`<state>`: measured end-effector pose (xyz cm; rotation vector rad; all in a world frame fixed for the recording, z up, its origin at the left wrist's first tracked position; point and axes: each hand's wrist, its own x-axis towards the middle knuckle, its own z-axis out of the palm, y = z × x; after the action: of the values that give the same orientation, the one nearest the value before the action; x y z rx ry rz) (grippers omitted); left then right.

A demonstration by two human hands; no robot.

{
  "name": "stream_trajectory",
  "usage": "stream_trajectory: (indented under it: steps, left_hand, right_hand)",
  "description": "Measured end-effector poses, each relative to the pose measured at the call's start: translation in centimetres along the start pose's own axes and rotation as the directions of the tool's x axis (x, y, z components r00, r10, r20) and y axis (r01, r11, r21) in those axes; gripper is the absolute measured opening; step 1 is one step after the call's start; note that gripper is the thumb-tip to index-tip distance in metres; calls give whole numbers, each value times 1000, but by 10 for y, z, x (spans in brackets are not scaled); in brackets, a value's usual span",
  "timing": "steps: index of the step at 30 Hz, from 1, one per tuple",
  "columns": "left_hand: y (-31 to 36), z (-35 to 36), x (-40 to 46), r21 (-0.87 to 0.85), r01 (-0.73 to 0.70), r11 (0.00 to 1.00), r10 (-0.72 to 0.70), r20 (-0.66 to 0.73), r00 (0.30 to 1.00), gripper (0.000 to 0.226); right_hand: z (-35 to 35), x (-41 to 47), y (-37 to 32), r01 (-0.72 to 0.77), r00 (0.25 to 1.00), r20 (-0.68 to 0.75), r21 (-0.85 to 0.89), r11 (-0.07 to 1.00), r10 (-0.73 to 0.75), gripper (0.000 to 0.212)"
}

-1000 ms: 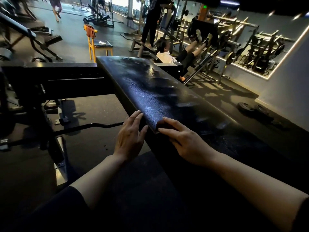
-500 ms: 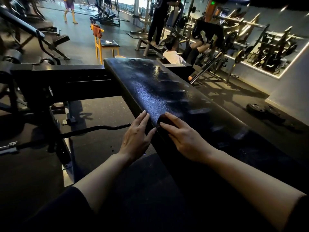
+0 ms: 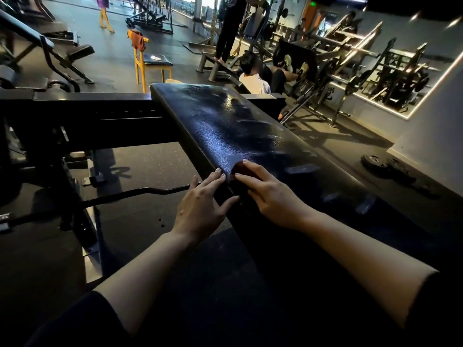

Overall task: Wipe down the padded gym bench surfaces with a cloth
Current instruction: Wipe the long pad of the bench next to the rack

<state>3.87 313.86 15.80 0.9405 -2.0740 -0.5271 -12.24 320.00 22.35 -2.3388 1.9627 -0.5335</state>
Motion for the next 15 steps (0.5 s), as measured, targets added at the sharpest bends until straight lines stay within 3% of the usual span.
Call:
stream_trajectory:
  steps: [7,13,15]
  left_hand:
    - [6,-2,-2,-25,27,999,-27,-10,1000,63]
    - [10,-1,-4,-71,65,995,-66,-24,997,61]
    - [10,0,-5,-75,74,994,-76,-29,997,61]
  right_hand:
    - [8,46,1,-145,989,-8,-57,988,145,42]
    - [-2,-23,-5,-7,1000,-15,-9,1000,7,43]
    - [-3,-19,4,-24,1000,-4,-35,999,24,43]
